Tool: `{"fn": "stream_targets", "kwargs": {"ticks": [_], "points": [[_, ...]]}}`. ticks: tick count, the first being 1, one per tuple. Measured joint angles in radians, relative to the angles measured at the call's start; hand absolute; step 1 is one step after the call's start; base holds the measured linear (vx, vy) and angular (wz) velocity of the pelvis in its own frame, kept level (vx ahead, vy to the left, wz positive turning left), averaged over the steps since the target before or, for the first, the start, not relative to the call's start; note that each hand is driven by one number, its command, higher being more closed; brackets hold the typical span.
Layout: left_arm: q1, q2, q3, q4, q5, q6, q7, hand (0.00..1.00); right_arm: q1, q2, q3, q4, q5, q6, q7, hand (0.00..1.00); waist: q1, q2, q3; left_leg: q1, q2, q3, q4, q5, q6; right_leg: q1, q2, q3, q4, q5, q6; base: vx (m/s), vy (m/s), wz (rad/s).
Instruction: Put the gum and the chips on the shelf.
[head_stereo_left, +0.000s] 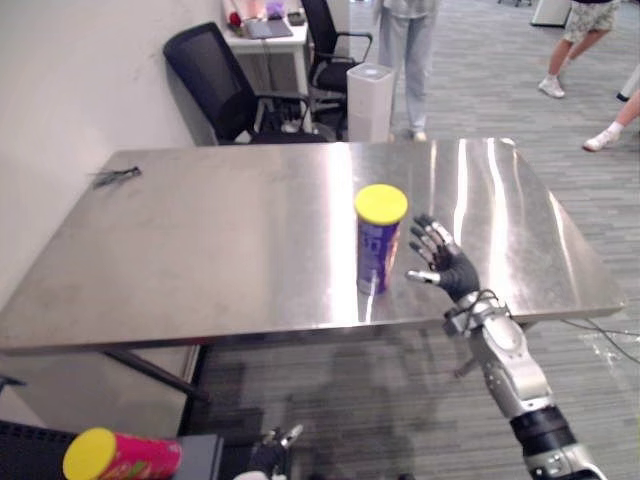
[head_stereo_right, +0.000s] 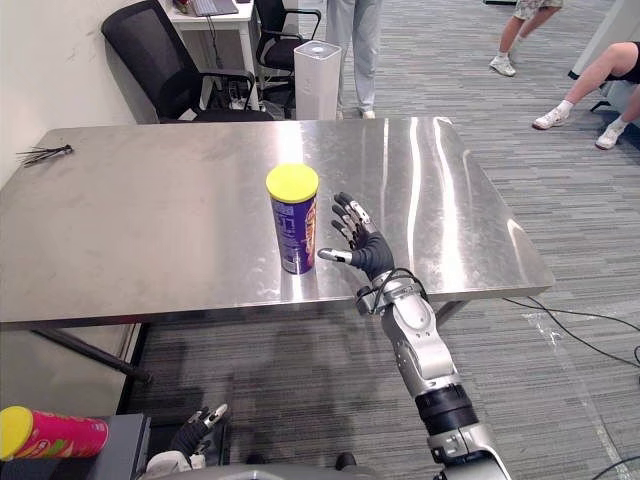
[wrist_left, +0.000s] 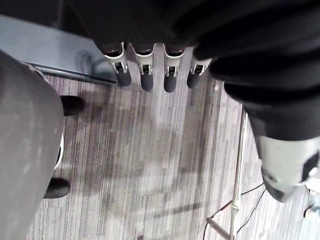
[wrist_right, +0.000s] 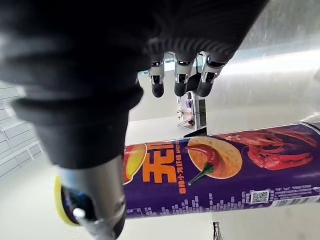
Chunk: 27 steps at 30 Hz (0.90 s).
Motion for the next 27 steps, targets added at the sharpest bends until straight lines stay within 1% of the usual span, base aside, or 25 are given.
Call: {"fn": "stream_targets", "kwargs": {"ticks": [4,11,15,20,27], "points": [[0.0,0.0,0.002,-0.008,-0.001,0.0,0.0,0.0,-0.042,0.0,0.0,0.016,-0.032,0.0,-0.004,0.0,0.002,0.0,0.011,-0.006,-0.005,-0.016,0.0,0.004,0.003,0.001,-0.005,-0.016,0.0,0.0,0.0,-0.02,-0.014,0.11],[0.0,0.0,0.003,-0.018,-0.002,0.0,-0.001,0.0,-0.077,0.0,-0.001,0.035,-0.032,0.003,-0.004,0.0,0.004,-0.001,0.022,-0.01,-0.01,-0.025,-0.002,0.007,0.004,0.001,-0.01,-0.025,0.0,0.001,0.001,-0.01,-0.006,0.04],[0.003,0.0,0.003,-0.017,-0.038,0.0,0.0,0.0,-0.09,0.0,0.0,0.035,-0.032,0.004,-0.004,0.0,0.005,-0.001,0.023,-0.013,-0.012,-0.029,-0.002,0.008,0.005,0.001,-0.012,-0.029,0.0,0.001,0.002,-0.01,-0.005,0.01],[0.002,0.001,0.003,-0.019,-0.04,0.0,-0.001,0.0,-0.121,0.0,0.006,0.042,-0.032,0.005,-0.003,0.0,0.005,-0.002,0.029,-0.024,-0.016,-0.046,-0.003,0.015,0.013,-0.002,-0.016,-0.048,0.0,0.002,0.004,-0.02,-0.02,0.1],[0.003,0.003,0.003,-0.039,-0.04,0.0,-0.002,0.0,-0.151,0.0,0.037,0.07,-0.032,0.006,0.0,0.0,0.008,-0.007,0.048,-0.029,-0.019,-0.052,-0.005,0.021,0.014,-0.003,-0.019,-0.055,-0.001,0.004,0.007,-0.02,-0.014,0.04]]}}
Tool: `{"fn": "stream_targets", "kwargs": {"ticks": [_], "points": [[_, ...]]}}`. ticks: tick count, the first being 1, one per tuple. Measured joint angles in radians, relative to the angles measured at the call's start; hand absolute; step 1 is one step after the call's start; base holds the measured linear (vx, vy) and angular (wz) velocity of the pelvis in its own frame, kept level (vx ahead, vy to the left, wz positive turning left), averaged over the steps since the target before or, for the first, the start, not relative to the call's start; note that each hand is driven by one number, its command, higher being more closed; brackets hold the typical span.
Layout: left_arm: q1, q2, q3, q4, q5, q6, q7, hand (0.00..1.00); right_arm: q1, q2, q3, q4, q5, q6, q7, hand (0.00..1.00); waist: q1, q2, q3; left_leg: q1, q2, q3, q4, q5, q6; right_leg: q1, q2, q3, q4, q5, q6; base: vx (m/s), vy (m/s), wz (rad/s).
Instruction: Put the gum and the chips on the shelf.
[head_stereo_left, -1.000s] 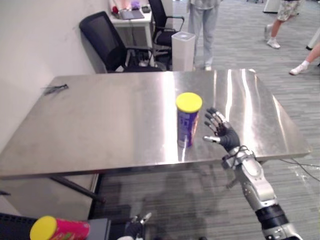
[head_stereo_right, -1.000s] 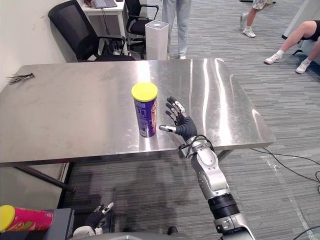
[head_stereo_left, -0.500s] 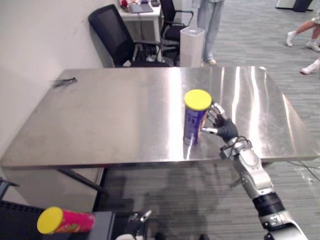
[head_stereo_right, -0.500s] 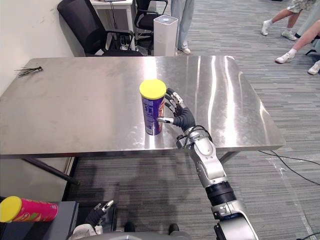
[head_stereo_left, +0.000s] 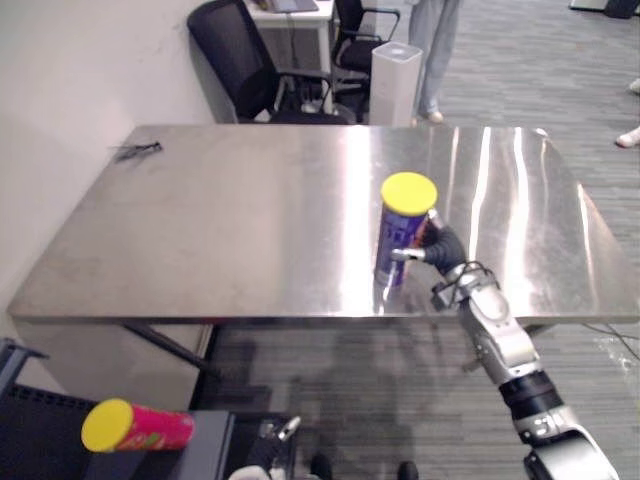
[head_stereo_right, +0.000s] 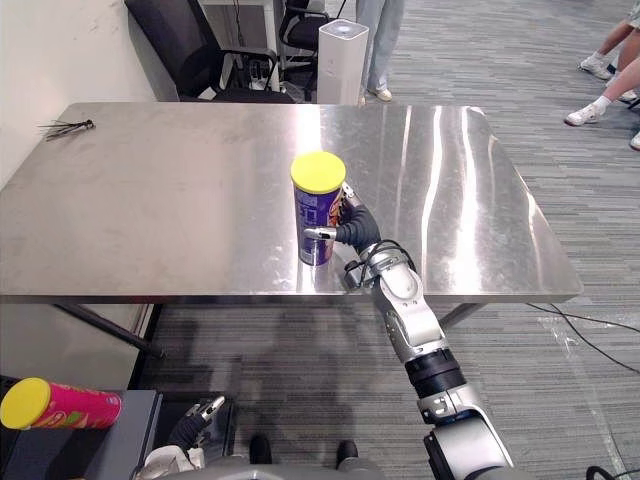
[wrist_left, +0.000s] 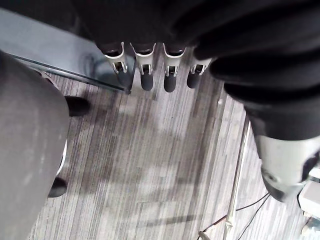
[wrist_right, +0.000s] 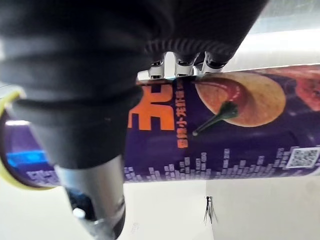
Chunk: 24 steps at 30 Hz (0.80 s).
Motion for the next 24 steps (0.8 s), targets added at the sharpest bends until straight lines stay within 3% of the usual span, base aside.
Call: {"fn": "stream_targets", "kwargs": {"ticks": [3,4,24], "points": [[0.0,0.001,0.0,0.0,0.0,0.0,0.0,0.0,-0.001,0.0,0.002,0.003,0.0,0.0,0.003,0.0,0.0,0.0,0.0,-0.005,-0.001,-0.003,-0.003,0.001,0.0,-0.001,0.0,-0.004,-0.002,0.0,0.0,-0.02,-0.015,0.04],[0.0,0.001,0.0,0.0,0.0,0.0,0.0,0.0,-0.002,0.0,0.004,0.003,0.0,0.0,0.003,1.0,0.0,0.0,0.0,-0.006,-0.001,-0.003,-0.003,0.001,0.0,-0.002,0.0,-0.005,-0.003,0.0,0.0,-0.01,-0.018,0.04],[0.0,0.005,0.0,-0.011,0.002,0.0,0.002,0.0,-0.028,0.002,0.032,0.004,-0.003,0.002,-0.006,1.0,-0.003,-0.006,0.008,-0.013,0.001,-0.005,-0.004,0.004,-0.004,-0.001,-0.001,-0.016,-0.008,0.002,0.003,0.0,-0.01,0.01]]}}
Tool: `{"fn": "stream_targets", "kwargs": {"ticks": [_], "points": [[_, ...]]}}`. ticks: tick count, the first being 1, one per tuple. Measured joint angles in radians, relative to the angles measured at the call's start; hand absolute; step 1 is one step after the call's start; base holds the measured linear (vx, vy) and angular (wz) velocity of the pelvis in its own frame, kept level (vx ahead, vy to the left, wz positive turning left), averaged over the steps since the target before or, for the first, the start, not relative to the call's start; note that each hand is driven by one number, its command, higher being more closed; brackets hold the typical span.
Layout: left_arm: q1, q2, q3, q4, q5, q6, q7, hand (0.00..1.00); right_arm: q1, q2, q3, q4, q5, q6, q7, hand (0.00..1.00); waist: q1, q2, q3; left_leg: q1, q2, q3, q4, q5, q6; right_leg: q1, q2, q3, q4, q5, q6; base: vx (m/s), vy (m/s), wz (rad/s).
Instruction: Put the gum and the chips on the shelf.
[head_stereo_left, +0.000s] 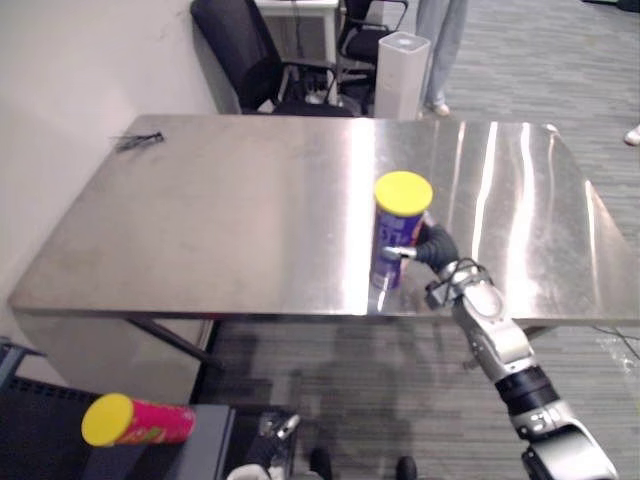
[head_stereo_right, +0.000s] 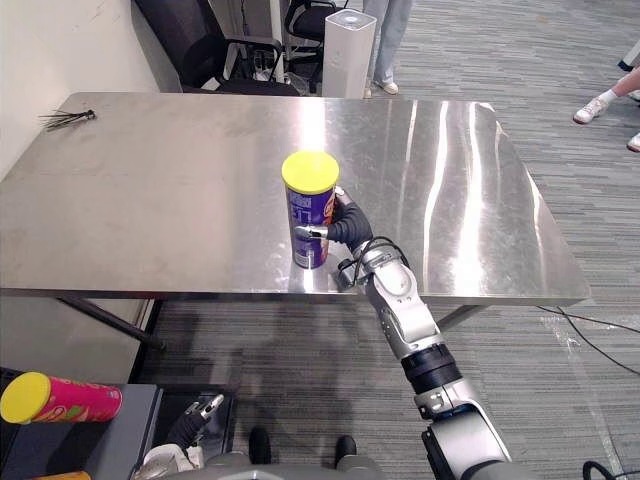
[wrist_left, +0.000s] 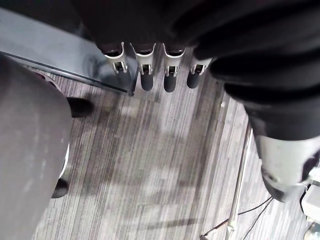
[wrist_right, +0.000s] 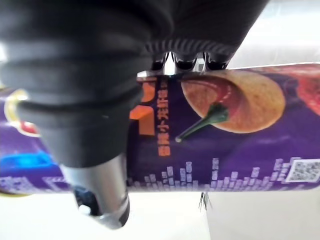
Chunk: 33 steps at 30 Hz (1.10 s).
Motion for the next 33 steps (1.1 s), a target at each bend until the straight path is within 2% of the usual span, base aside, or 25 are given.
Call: {"fn": "stream_targets", "kwargs": {"ticks": [3,9,14,19,23,33], "points": [[0.0,-0.001,0.005,0.0,0.0,0.0,0.002,0.0,0.006,0.012,-0.046,-0.018,0.0,0.0,-0.011,1.0,-0.001,0.0,0.0,0.0,0.001,0.003,0.005,0.0,0.0,0.0,0.001,0.007,-0.007,0.007,-0.001,0.0,-0.003,-0.07],[0.0,-0.002,0.024,0.005,0.002,0.001,0.008,0.0,0.074,0.012,-0.258,-0.249,0.004,-0.011,-0.053,1.0,-0.005,0.0,0.0,0.0,0.006,0.017,0.006,0.0,0.0,-0.001,0.006,0.021,-0.03,0.038,-0.007,-0.02,-0.015,-0.09],[0.004,-0.004,0.06,0.012,0.002,0.002,0.015,0.0,0.157,0.0,-0.373,-0.362,0.011,-0.018,-0.067,1.0,-0.01,-0.002,-0.001,0.004,0.006,0.028,0.005,0.001,0.002,-0.002,0.006,0.031,-0.03,0.039,-0.007,-0.05,-0.022,-0.07],[0.02,-0.006,0.093,0.011,0.002,0.001,0.015,0.0,0.234,-0.004,-0.454,-0.428,0.015,-0.022,-0.069,1.0,-0.031,-0.007,-0.009,0.009,0.006,0.033,0.005,0.004,0.002,-0.002,0.007,0.042,-0.03,0.039,-0.008,-0.05,-0.023,-0.07],[0.031,-0.005,0.097,0.012,0.002,0.001,0.015,0.0,0.307,-0.004,-0.527,-0.442,0.044,-0.033,-0.069,1.0,-0.036,-0.015,-0.032,0.015,0.007,0.039,0.005,0.004,0.002,-0.002,0.008,0.05,-0.029,0.038,-0.008,-0.03,-0.021,-0.06],[0.058,-0.011,0.128,0.011,0.002,0.001,0.014,0.0,0.432,0.008,-0.618,-0.507,0.048,-0.042,-0.068,1.0,-0.058,-0.023,-0.075,0.019,0.006,0.038,0.001,0.004,0.002,-0.001,0.008,0.049,-0.029,0.038,-0.008,-0.01,-0.006,0.0]]}}
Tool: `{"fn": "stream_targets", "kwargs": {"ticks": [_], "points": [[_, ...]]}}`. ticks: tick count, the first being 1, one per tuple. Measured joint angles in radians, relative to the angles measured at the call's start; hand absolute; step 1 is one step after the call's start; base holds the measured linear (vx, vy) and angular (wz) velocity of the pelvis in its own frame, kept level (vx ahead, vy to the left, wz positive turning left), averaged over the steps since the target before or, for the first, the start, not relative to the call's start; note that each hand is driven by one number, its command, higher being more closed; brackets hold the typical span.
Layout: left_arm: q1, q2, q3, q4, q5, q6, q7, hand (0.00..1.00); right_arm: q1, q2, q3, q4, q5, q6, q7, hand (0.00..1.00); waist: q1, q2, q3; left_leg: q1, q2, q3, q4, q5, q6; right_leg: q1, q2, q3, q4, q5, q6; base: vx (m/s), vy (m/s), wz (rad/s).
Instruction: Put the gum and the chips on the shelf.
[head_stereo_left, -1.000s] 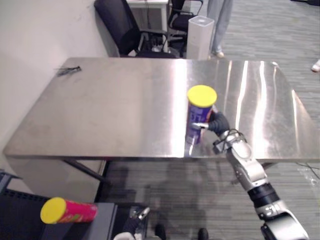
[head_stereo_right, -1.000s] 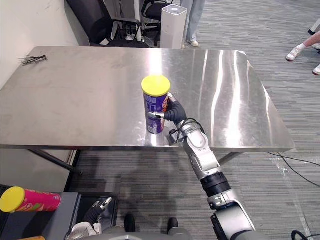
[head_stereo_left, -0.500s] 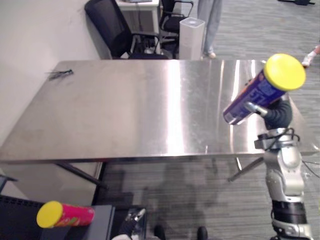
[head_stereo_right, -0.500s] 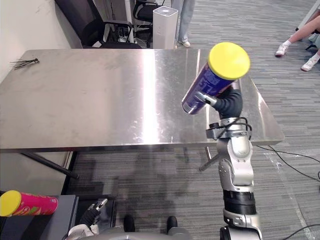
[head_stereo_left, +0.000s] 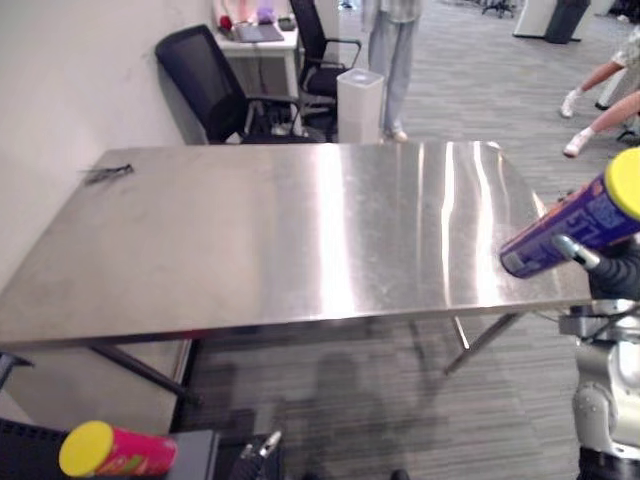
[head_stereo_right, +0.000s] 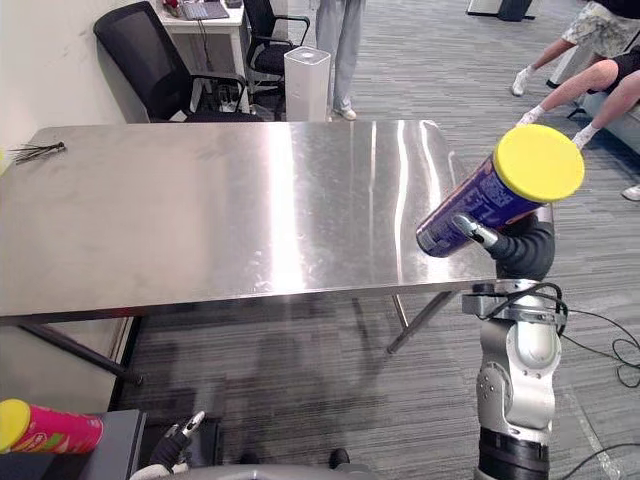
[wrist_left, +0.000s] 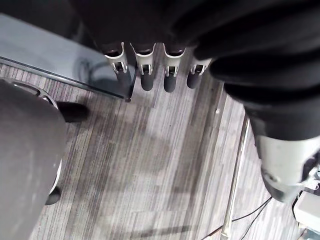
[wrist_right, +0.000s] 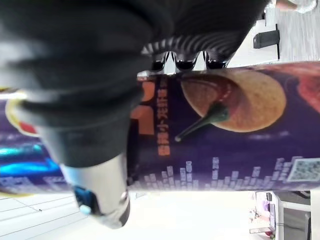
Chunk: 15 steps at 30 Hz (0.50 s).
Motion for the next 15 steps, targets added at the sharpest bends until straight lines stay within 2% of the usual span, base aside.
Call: {"fn": "stream_targets", "kwargs": {"ticks": [10,12,13,15], "points": [[0.01,0.0,0.004,-0.001,0.0,0.0,0.0,0.0,0.037,0.022,-0.023,-0.009,0.003,-0.004,-0.001,1.0,-0.001,-0.007,-0.025,0.002,-0.002,-0.005,0.0,0.001,0.0,0.0,-0.002,-0.004,0.008,-0.001,0.0,0.0,0.0,0.0],[0.01,-0.001,0.009,-0.001,0.0,0.0,0.0,0.0,0.041,0.028,-0.024,-0.013,0.003,-0.004,-0.001,1.0,-0.001,-0.007,-0.024,0.0,-0.001,-0.007,0.005,0.0,0.0,-0.019,-0.003,-0.007,0.047,-0.021,-0.002,-0.01,0.001,0.05],[0.009,0.001,0.009,-0.004,-0.001,0.0,0.0,0.0,0.041,0.038,-0.025,-0.017,0.003,-0.005,-0.001,1.0,-0.003,-0.013,-0.019,-0.021,0.001,-0.013,0.036,-0.006,-0.002,-0.057,-0.009,-0.01,0.128,-0.057,-0.004,-0.04,-0.017,0.2],[0.001,0.005,0.009,-0.027,-0.004,0.0,0.0,0.0,0.038,0.041,-0.027,-0.03,0.004,-0.006,-0.003,1.0,-0.005,-0.027,0.007,-0.114,0.019,-0.034,0.204,-0.074,0.002,-0.124,-0.021,-0.032,0.26,-0.105,-0.012,-0.08,-0.037,0.31]]}}
